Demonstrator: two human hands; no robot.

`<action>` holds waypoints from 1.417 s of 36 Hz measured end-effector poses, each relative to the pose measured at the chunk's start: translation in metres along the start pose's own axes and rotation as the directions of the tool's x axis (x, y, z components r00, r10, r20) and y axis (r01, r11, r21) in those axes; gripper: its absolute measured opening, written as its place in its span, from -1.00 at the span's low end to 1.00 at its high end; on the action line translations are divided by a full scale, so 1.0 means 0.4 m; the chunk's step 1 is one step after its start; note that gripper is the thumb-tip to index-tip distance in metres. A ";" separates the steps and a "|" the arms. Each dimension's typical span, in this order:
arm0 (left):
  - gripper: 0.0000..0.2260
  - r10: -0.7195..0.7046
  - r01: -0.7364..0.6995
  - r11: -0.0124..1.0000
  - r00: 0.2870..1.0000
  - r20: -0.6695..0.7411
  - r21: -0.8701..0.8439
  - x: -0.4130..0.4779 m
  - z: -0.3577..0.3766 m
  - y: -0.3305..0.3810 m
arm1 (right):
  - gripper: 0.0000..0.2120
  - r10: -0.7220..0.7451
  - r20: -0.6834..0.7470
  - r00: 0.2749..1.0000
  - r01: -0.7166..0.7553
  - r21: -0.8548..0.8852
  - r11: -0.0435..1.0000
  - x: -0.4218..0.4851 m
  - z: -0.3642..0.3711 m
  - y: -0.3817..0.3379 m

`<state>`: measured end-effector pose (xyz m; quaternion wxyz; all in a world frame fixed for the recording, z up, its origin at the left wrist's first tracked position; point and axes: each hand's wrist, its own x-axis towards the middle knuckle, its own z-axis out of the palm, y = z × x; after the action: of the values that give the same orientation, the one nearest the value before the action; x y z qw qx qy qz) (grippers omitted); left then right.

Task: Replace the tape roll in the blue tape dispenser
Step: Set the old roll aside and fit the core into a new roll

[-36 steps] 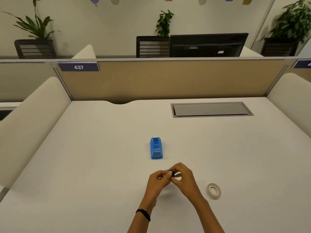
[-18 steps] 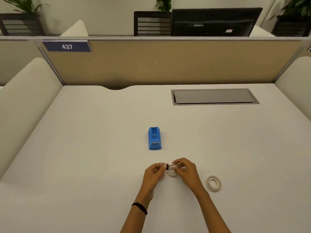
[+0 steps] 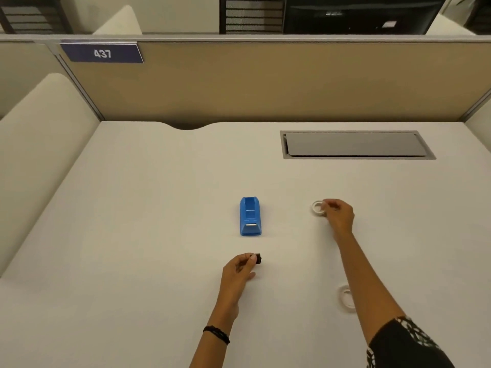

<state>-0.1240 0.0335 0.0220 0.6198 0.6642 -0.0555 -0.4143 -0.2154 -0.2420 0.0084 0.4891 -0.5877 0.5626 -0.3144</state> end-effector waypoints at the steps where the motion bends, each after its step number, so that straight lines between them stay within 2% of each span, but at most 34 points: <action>1: -0.95 -0.001 0.001 1.000 1.000 -0.007 0.005 0.000 0.001 0.002 | -0.85 -0.003 0.004 1.000 0.003 0.019 1.000 0.014 0.000 -0.007; 4: -0.93 0.004 -0.003 1.000 1.000 -0.023 0.020 0.000 0.004 0.003 | -0.74 -0.006 0.056 0.998 0.004 0.038 0.999 0.042 -0.007 -0.031; 8: -0.92 0.004 -0.003 1.000 0.999 -0.034 0.030 -0.001 0.006 0.001 | -0.68 -0.018 0.120 0.993 0.027 -0.073 0.997 0.046 -0.033 -0.051; 20: -0.97 0.039 -0.038 0.999 0.999 -0.031 0.024 -0.026 0.007 0.013 | -0.77 -0.099 0.208 0.973 0.160 -0.302 0.940 -0.149 -0.176 0.031; 24: -0.97 0.070 -0.069 0.997 0.997 -0.022 0.023 -0.043 0.004 0.025 | -0.82 -0.131 0.287 0.949 0.245 -0.406 0.881 -0.211 -0.201 0.056; 28: -0.97 0.101 -0.101 0.995 0.995 -0.011 0.016 -0.063 0.000 0.040 | -0.84 -0.097 0.350 0.932 0.277 -0.509 0.815 -0.266 -0.219 0.069; 32: -0.97 0.120 -0.120 0.993 0.993 -0.007 0.010 -0.085 -0.003 0.049 | -0.71 -0.020 0.428 0.903 0.307 -0.614 0.727 -0.313 -0.239 0.084; 35: -0.97 0.128 -0.128 0.992 0.992 -0.008 -0.001 -0.097 -0.005 0.052 | -0.63 0.041 0.438 0.898 0.286 -0.652 0.702 -0.344 -0.250 0.099; 43: -0.97 0.138 -0.138 0.990 0.990 -0.003 -0.026 -0.122 -0.002 0.067 | -0.47 0.031 0.402 0.915 0.313 -0.756 0.575 -0.430 -0.239 0.098; 51: -0.93 0.133 -0.133 0.990 0.991 0.000 -0.037 -0.141 -0.006 0.063 | -0.64 -0.052 0.429 0.902 0.397 -0.777 0.488 -0.483 -0.224 0.088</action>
<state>-0.1481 0.0626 0.0708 0.6580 0.6470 -0.0929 -0.3739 -0.3430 -0.0707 0.0397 0.1837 -0.8654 0.4636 0.0482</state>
